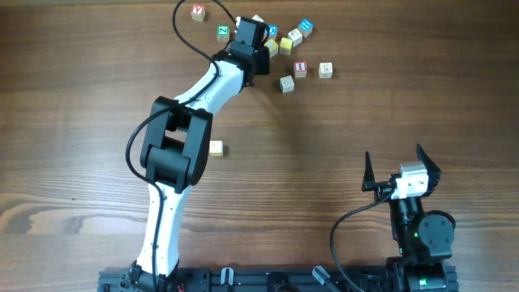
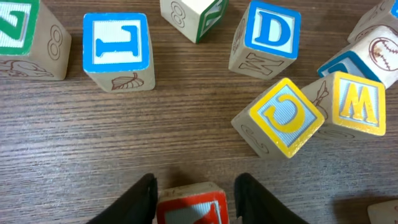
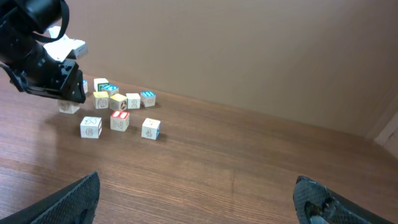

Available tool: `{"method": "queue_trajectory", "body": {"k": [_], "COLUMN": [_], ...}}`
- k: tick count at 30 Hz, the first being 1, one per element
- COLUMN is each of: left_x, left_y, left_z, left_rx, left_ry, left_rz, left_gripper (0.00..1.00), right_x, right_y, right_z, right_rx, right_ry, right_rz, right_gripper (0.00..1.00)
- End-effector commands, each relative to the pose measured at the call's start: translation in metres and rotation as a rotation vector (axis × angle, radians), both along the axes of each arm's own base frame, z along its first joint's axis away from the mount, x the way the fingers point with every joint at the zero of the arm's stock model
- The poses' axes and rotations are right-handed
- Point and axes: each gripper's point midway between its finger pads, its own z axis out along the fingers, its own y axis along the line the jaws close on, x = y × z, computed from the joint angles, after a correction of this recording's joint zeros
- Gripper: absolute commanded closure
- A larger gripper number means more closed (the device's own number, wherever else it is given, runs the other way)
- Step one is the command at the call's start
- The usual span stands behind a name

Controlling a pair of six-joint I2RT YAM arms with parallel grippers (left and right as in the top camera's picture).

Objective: Form a horizontal line
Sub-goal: 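Reach left gripper back to the cluster and grasp red-letter A block, then carry the red A block beside the white block with left gripper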

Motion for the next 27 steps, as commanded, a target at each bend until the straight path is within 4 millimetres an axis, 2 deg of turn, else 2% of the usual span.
{"method": "queue_trajectory", "body": {"k": [1,4,6,10,11,15,17,19,21,23,25,27], "left_x": [0.003,0.002,0.002,-0.011,-0.02,-0.069,-0.112,-0.15,-0.184,-0.204,-0.221,-0.229], "left_y": [0.005,0.005,0.006,0.011,0.014,0.034,0.052,0.067,0.082,0.092,0.103,0.111], "left_z": [-0.006,-0.003,0.013,0.083,0.108,0.175,0.21,0.229,0.236,0.232,0.221,0.203], "left_rx": [0.014,0.014,0.008,-0.007,-0.01,-0.014,0.005,0.027,0.057,0.069,0.1,0.119], "left_ry": [-0.002,-0.001,-0.015,-0.051,-0.056,-0.015,0.029,0.081,0.152,0.222,0.303,0.362], "left_rz": [0.014,0.014,0.015,0.015,0.015,0.036,0.038,0.038,0.041,0.079,0.101,0.131], "left_gripper": [0.67,0.7,0.76,0.79,0.79,0.79,0.78,0.78,0.79,0.8,0.8,0.81], "right_x": [0.0,0.0,0.0,0.0,0.0,0.0,0.0,0.0,0.0,0.0,0.0,0.0], "right_y": [-0.001,-0.001,-0.001,-0.001,-0.001,-0.001,-0.001,-0.001,-0.001,-0.001,-0.001,-0.001], "right_z": [0.002,0.002,0.002,0.002,0.002,0.002,0.002,0.002,0.002,0.002,0.002,0.002], "right_rx": [-0.005,-0.005,-0.006,-0.005,-0.005,-0.006,-0.005,-0.005,-0.005,-0.005,-0.005,-0.005], "right_ry": [-0.008,-0.008,-0.008,-0.008,-0.008,-0.008,-0.008,-0.008,-0.008,-0.008,-0.008,-0.008], "right_rz": [-0.004,-0.004,-0.004,-0.004,-0.004,-0.004,-0.004,-0.004,-0.004,-0.004,-0.004,-0.004], "right_gripper": [0.0,0.0,0.0,0.0,0.0,0.0,0.0,0.0,0.0,0.0,0.0,0.0]}}
